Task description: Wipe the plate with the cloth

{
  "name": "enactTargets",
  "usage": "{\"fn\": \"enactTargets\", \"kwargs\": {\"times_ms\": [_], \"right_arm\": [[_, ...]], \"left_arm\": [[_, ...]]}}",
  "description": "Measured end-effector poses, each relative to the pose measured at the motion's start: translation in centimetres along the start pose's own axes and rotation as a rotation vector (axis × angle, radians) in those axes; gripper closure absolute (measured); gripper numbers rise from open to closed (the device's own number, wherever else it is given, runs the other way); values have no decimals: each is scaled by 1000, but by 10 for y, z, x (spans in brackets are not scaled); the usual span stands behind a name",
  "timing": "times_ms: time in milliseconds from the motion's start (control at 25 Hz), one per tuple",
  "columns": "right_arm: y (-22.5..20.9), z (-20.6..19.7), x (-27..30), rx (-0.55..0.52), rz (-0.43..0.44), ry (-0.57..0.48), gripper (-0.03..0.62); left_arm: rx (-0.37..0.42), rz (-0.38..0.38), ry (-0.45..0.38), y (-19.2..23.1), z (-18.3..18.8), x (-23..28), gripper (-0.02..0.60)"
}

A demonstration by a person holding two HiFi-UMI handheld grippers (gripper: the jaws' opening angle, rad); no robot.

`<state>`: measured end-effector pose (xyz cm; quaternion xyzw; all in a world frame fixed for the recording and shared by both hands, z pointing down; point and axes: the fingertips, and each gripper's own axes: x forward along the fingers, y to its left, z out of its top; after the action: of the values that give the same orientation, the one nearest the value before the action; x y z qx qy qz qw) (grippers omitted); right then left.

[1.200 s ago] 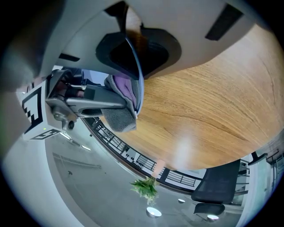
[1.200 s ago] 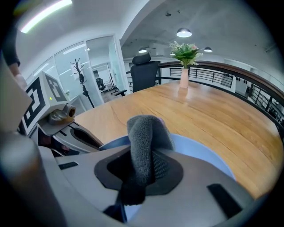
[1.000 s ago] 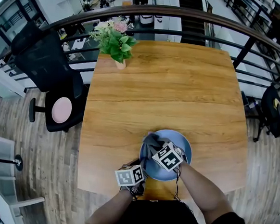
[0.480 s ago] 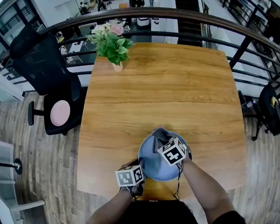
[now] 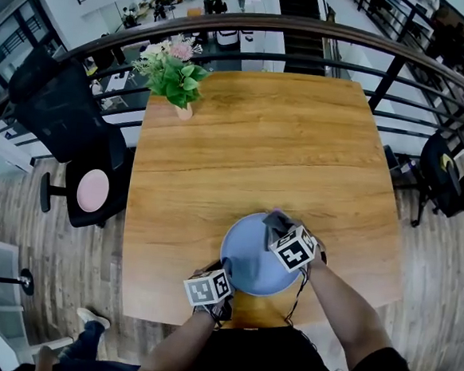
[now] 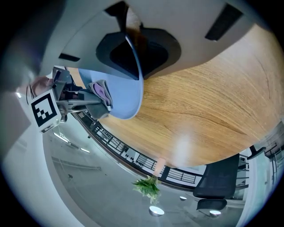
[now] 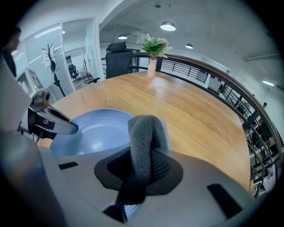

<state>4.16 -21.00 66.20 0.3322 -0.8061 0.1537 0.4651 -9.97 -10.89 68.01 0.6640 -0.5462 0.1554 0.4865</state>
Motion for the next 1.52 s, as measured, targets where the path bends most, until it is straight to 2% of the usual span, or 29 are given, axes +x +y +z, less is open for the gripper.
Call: {"fn": "enactTargets", "kwargs": {"times_ms": [440,760,1120,1520], "right_arm": [[-10,-52,-39,45,-48,16,522],[12,-80,-62,80,-49,17,522],[52,-98,-79,88,-1,6,522],[112,-80,-69,20,97,2,522]], "left_arm": [[-12,26,-17,-1,0,-3,540],[-23,43,-31,1,-1,-3,540],[-34,54,-40,-5,-2,-4,540],[-42,49,-41,-4,0,-6,540]]}}
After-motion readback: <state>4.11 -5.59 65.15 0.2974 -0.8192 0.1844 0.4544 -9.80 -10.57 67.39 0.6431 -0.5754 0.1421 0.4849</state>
